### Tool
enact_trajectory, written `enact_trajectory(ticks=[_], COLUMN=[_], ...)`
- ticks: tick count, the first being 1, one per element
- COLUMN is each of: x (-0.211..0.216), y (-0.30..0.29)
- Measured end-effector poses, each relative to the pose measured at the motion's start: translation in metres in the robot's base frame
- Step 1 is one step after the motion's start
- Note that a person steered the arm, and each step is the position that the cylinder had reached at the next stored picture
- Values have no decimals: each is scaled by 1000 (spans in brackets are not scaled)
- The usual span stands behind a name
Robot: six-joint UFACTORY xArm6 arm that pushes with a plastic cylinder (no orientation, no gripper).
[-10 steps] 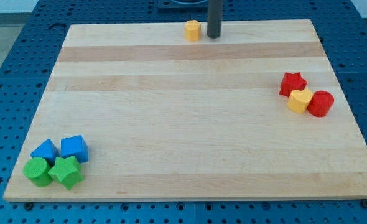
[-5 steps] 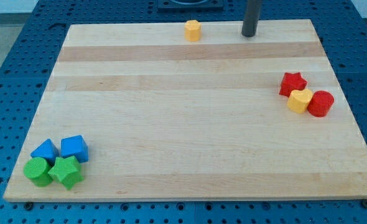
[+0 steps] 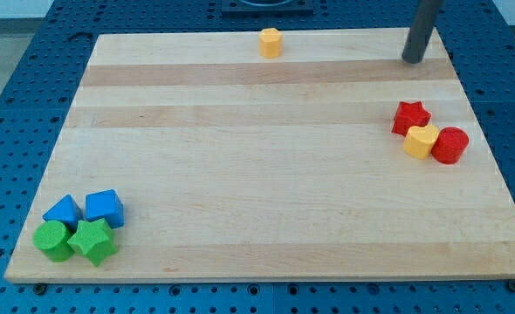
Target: Point your arm to the center right
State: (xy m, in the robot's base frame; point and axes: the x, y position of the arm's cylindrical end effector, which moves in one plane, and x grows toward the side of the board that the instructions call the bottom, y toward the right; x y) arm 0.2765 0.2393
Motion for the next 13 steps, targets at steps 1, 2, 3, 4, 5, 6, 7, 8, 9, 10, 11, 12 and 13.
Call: enact_trajectory(ticks=[1, 2, 3, 4, 5, 6, 7, 8, 9, 10, 11, 12, 13], x=[8, 14, 26, 43, 50, 66, 75, 87, 95, 107, 111, 112, 112], y=[6, 15, 18, 25, 29, 29, 29, 29, 31, 31, 31, 27, 13])
